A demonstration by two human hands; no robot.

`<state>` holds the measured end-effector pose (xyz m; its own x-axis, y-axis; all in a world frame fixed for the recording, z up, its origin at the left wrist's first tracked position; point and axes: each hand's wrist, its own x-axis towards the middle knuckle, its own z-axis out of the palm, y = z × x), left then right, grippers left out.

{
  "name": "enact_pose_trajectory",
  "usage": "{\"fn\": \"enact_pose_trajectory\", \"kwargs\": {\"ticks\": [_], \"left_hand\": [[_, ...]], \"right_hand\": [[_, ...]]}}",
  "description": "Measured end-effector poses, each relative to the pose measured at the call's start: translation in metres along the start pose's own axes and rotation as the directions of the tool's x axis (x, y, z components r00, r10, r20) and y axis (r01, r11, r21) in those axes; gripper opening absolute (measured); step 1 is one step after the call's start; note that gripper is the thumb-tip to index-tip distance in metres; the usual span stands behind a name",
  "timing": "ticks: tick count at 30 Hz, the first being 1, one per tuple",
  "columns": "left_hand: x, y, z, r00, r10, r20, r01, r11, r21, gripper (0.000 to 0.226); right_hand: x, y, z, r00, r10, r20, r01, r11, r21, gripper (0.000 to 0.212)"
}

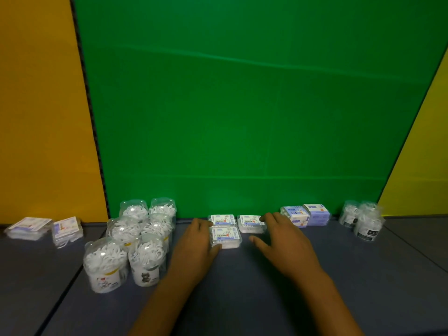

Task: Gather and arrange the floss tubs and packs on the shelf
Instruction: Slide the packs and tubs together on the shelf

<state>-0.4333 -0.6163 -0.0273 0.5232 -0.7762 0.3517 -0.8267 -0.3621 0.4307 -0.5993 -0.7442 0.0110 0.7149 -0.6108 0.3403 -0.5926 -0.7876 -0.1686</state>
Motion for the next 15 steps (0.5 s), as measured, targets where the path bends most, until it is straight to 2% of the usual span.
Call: {"fn": "enact_pose_trajectory", "kwargs": {"ticks": [5, 8, 15], "left_hand": [[-0.018, 0.018, -0.031, 0.994, 0.063, 0.085, -0.086, 0.949, 0.303, 0.06], [-0.037, 0.028, -0.045, 0.995, 0.053, 0.084, -0.081, 0.926, 0.37, 0.061], [-0.1, 0.049, -0.082, 1.0, 0.019, -0.02, -0.009, 0.908, 0.418, 0.059]], "right_hand": [[-0.019, -0.007, -0.017, 0.999, -0.048, -0.016, 0.048, 0.999, -0.015, 0.053], [-0.037, -0.013, -0.029, 0.997, -0.069, -0.022, 0.068, 0.998, -0.018, 0.055], [-0.087, -0.03, -0.055, 0.993, -0.117, 0.021, 0.118, 0.992, -0.033, 0.065]]}}
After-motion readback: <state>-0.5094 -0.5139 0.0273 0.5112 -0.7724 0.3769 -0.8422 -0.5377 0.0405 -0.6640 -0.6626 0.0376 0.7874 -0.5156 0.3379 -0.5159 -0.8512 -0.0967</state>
